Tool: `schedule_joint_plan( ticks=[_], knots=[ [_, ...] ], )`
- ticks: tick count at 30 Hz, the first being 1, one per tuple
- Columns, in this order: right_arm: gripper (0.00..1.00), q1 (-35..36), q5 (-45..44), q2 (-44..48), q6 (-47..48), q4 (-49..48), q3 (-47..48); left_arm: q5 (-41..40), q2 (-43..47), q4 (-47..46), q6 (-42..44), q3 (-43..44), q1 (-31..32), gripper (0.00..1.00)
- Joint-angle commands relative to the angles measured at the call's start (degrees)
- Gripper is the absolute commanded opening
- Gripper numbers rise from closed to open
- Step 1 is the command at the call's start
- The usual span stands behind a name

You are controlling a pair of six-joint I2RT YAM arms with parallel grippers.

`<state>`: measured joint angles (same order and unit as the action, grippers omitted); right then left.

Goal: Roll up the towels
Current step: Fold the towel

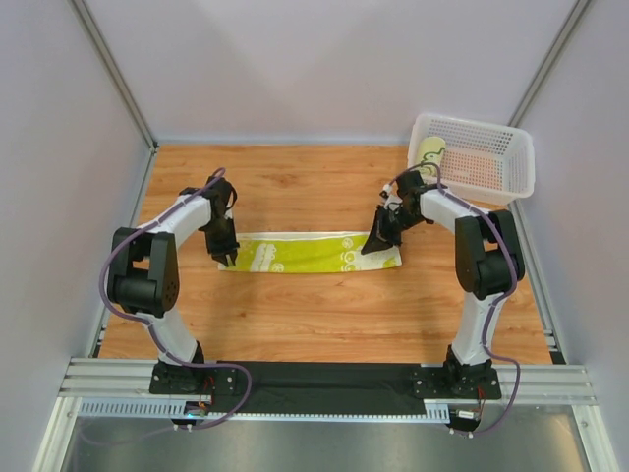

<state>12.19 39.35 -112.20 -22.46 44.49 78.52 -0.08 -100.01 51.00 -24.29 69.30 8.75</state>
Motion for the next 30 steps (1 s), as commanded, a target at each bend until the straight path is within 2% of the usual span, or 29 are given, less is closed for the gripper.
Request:
schedule_joint_plan(
  ticks=[1, 8, 12, 23, 27, 30],
  knots=[
    [0.0, -1.1, 2.7, -0.6, -1.4, -5.2, -3.5, 2.8, -1.2, -3.6, -2.2, -0.7, -0.2, 0.29],
    [0.0, -5.2, 3.2, -2.4, -0.7, -9.9, -11.3, 2.4, -5.1, -4.7, -1.7, -0.7, -1.7, 0.28],
    [0.0, -7.0, 3.8, -2.0, 0.5, -9.0, -13.7, 2.2, -5.6, -5.6, -1.5, -2.0, -3.2, 0.27],
    [0.0, -14.9, -2.9, 5.4, -2.3, -6.7, -19.6, 2.1, -6.7, -5.3, -1.6, -2.1, -3.9, 0.27],
    [0.0, -13.4, -4.0, 10.4, -2.2, -4.8, -17.4, 2.4, -6.3, -5.6, -1.5, -2.5, -3.8, 0.27],
    [0.0, -8.2, -3.8, 11.4, -0.1, -0.9, -10.6, 3.0, -6.3, -5.8, -1.4, -2.6, -3.8, 0.27]
  ],
)
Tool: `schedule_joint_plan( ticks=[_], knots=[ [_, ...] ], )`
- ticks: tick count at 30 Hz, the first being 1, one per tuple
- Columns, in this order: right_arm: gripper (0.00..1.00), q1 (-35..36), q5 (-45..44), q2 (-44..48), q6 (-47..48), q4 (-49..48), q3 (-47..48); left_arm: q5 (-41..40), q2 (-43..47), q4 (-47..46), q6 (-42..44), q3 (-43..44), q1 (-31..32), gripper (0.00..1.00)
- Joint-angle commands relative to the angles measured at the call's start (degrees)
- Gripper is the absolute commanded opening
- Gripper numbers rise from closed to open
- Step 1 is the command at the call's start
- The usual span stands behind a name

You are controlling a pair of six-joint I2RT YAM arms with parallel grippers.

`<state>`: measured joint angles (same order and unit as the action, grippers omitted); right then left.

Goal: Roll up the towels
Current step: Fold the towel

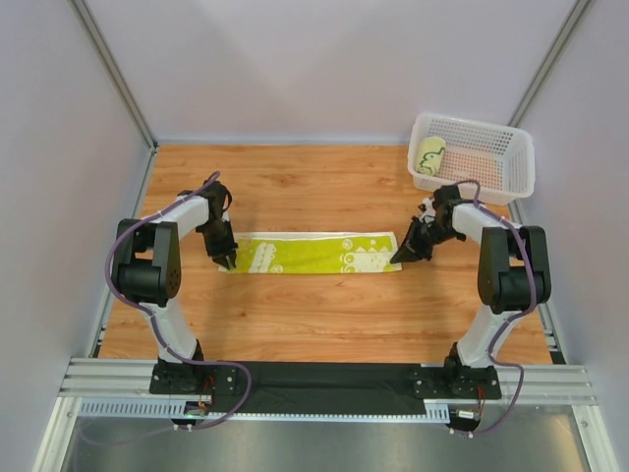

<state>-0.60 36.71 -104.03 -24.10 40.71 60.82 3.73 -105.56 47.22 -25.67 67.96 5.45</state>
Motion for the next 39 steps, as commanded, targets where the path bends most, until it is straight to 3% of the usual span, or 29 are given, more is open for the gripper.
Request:
schedule_joint_plan(
  ticks=[1, 7, 13, 17, 24, 32, 39],
  knots=[
    [0.0, 7.7, -0.4, 3.0, 1.9, 4.5, 9.0, -0.6, -0.6, -2.4, -0.1, -1.3, -0.5, 0.27],
    [0.0, 21.8, 13.3, -4.4, -5.1, 0.2, 24.3, 1.7, -0.5, -3.1, -0.2, -2.0, -0.6, 0.27],
    [0.0, 35.5, 14.8, -23.0, -3.4, 4.1, 45.0, 3.7, 0.0, -4.0, 0.1, -2.8, -0.5, 0.27],
    [0.0, 39.9, 14.3, -31.2, -3.4, 7.9, 54.8, 4.8, 1.7, -4.4, 0.6, -4.1, -0.5, 0.27],
    [0.0, 43.4, 14.9, -41.1, -7.5, 6.1, 63.0, 4.5, 3.3, -4.5, 1.0, -6.2, 0.3, 0.27],
    [0.0, 41.8, 13.1, -45.1, -4.0, 6.7, 60.7, 2.5, 1.7, -3.7, 2.6, -5.0, 0.3, 0.27],
    [0.0, 35.2, 9.5, -38.5, 4.8, 7.2, 44.6, 0.9, 0.6, -3.2, 2.8, -4.5, 0.0, 0.27]
  ],
)
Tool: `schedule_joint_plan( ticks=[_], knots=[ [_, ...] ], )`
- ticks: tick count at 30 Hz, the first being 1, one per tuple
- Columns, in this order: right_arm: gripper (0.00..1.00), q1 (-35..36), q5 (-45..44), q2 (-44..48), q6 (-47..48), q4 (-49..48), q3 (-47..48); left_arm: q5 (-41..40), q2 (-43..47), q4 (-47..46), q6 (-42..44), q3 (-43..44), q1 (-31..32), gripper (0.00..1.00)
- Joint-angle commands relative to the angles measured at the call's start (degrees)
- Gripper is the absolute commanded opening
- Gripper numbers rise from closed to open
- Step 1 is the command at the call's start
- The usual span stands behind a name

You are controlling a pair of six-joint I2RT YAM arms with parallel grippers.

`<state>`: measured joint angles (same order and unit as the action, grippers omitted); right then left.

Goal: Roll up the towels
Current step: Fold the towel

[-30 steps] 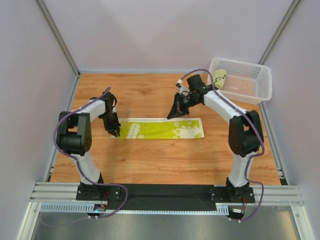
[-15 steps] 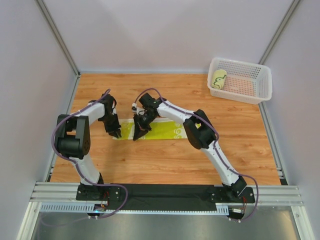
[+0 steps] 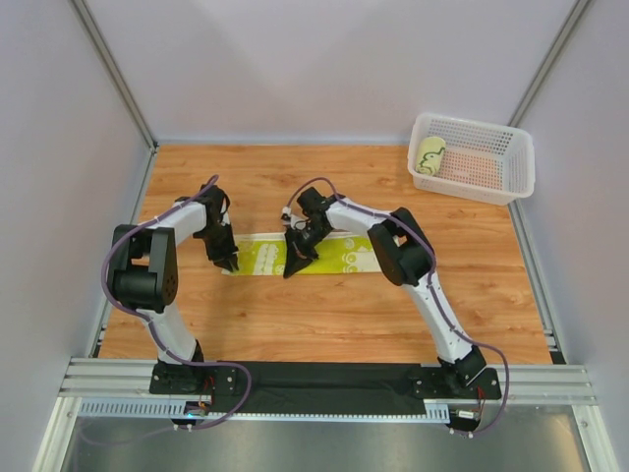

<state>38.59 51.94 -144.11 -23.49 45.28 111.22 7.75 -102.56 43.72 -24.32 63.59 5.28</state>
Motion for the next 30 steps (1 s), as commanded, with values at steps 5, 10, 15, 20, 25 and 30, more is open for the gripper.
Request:
schedule_joint_plan(
  ticks=[5, 10, 15, 20, 25, 30],
  knots=[
    [0.0, -9.6, -2.7, 7.9, 7.0, -1.6, -18.9, -5.1, -3.8, 1.6, 1.5, 0.7, -0.4, 0.27],
    [0.0, -17.4, -0.7, 13.8, 6.9, -5.4, -29.1, -6.0, -3.5, 1.6, 1.6, 0.7, -0.9, 0.27],
    [0.0, -26.3, -1.2, 18.9, 6.0, -4.2, -35.4, -6.6, -3.6, 1.9, 1.8, 0.9, -0.9, 0.27],
    [0.0, -33.6, -4.5, 24.6, 7.0, -1.3, -38.6, -6.8, -3.7, 1.9, 1.9, 1.2, -0.9, 0.27],
    [0.0, -36.9, -11.5, 32.2, 6.5, 1.2, -42.2, -6.8, -3.6, 2.0, 1.8, 1.4, -1.0, 0.27],
    [0.0, -40.4, -22.8, 40.3, 4.2, 1.6, -45.6, -6.2, -2.9, 1.8, 1.9, 1.4, -0.9, 0.27]
  ],
)
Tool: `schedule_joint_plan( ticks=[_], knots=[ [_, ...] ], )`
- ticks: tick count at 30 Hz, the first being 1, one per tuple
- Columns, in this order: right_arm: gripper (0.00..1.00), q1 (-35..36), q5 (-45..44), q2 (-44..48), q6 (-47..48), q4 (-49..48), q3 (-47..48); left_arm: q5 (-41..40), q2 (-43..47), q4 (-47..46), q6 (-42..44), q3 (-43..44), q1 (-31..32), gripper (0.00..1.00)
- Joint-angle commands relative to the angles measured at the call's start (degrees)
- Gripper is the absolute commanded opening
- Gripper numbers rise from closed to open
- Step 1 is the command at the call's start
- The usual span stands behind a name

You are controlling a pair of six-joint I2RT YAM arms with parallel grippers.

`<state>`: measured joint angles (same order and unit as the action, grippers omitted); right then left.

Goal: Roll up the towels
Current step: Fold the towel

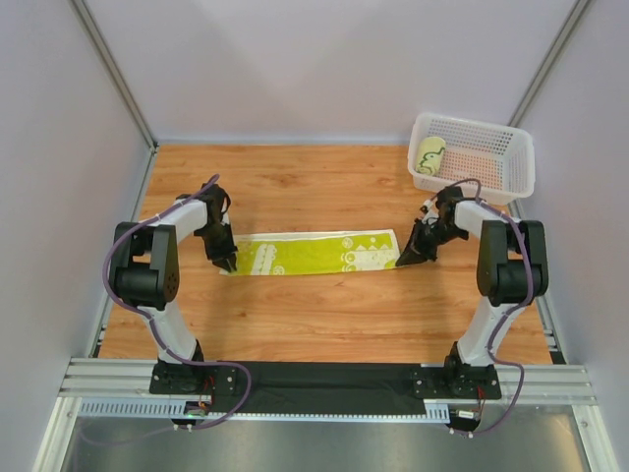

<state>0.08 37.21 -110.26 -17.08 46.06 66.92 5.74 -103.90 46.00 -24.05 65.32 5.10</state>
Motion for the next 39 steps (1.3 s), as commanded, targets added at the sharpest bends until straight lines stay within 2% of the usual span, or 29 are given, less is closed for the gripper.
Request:
schedule_joint_plan(
  ticks=[1, 3, 6, 8, 15, 18, 22, 33, 39],
  knots=[
    [0.0, -2.3, -8.2, 7.9, -2.8, 0.2, -2.1, -4.2, -1.5, -0.6, 1.6, -0.5, -0.7, 0.27],
    [0.16, -2.5, -8.6, 12.4, -3.7, -1.4, -3.8, -3.9, -1.0, -0.8, 1.5, -0.7, -0.7, 0.27],
    [0.46, -2.4, -7.7, 16.5, -5.8, -3.8, -6.0, -3.6, -0.6, -1.3, 1.1, -0.8, -0.7, 0.29],
    [0.52, -2.4, -7.2, 17.0, -6.6, -5.0, -7.2, -3.4, -0.5, -1.3, 1.1, -0.8, -0.7, 0.31],
    [0.53, -2.4, -7.9, 14.0, -7.1, -6.3, -8.3, -3.3, 0.7, -2.0, 1.0, -1.5, -0.7, 0.39],
    [0.54, -2.4, -8.0, 12.5, -7.1, -7.5, -8.8, -3.2, 1.9, -2.6, 0.7, -2.1, -0.7, 0.49],
    [0.54, -2.4, -7.2, 10.5, -7.7, -10.3, -9.5, -2.3, 2.9, -3.5, 0.8, -2.7, -0.7, 0.55],
    [0.51, -0.3, -6.2, 6.5, -9.5, -14.2, -10.3, -2.0, 3.0, -3.6, 1.0, -2.7, -0.8, 0.54],
    [0.4, 1.2, -6.1, 5.5, -9.6, -15.0, -10.4, -1.5, 3.6, -4.2, 0.9, -3.2, -0.7, 0.54]
  ],
)
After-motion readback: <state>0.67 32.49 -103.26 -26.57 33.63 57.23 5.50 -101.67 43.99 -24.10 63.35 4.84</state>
